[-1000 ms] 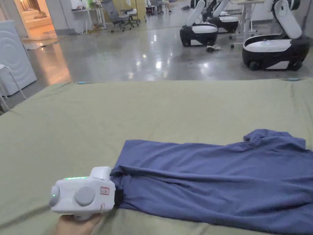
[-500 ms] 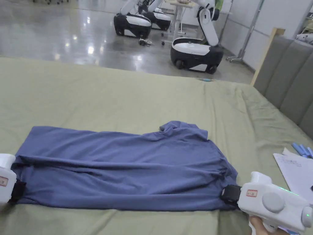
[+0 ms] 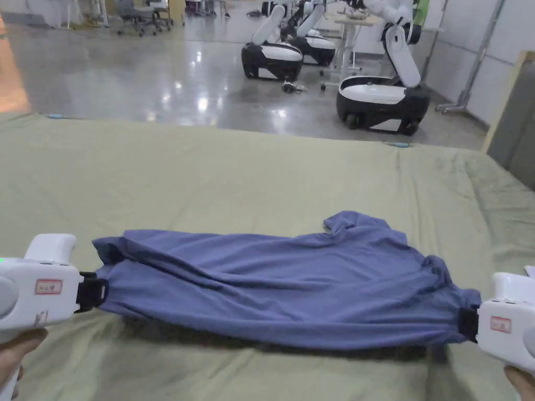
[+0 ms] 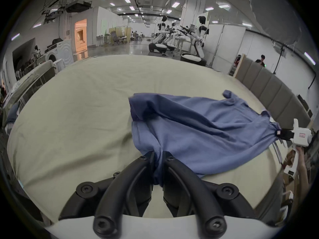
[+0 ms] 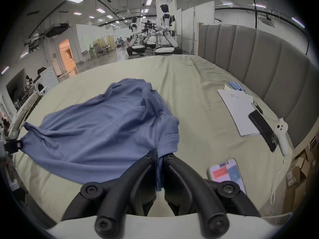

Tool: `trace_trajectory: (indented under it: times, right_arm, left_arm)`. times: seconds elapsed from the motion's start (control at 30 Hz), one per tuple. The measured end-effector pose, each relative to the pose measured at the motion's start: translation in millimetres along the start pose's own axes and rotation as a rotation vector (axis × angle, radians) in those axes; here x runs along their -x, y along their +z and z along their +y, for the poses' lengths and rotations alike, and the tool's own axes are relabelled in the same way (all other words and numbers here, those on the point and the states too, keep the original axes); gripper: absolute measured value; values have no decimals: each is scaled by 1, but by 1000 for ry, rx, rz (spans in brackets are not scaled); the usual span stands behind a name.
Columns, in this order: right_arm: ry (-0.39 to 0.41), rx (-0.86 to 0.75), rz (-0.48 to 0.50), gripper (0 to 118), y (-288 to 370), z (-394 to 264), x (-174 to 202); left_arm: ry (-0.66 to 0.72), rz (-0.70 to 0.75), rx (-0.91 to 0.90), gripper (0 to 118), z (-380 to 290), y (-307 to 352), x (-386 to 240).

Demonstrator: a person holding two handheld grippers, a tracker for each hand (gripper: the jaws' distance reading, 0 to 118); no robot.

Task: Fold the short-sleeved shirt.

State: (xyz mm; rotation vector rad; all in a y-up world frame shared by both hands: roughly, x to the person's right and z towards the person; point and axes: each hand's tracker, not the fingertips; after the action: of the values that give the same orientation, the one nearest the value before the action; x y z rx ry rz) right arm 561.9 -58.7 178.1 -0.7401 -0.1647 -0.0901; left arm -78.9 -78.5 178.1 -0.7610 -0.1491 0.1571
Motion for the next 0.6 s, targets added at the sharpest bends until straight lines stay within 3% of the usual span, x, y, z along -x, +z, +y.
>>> trace_trajectory:
  times: [0.13,0.27,0.4,0.43,0.5,0.53,0.6]
  right_arm:
    - [-51,-6,8,7,47,-39,-14]
    - [-71,11,20,7,66,-79,-17]
    - [7,38,-10,7,57,-96,-12]
    - [18,50,2,15,55,-98,-12]
    - [18,37,5,52,58,-101,-14]
    - [13,22,14,65,63,-102,-16]
    - [-28,-44,51,78,76,-98,-19]
  left_arm:
    - [-39,-8,38,10,-40,41,16]
    - [43,-40,61,10,-87,63,25]
    - [11,-36,57,12,-109,62,21]
    - [-19,-49,38,27,-110,62,20]
    - [-19,-31,4,48,-111,70,13]
    - [-39,-33,-54,49,-108,76,9]
    - [-74,-34,-170,52,-100,91,0]
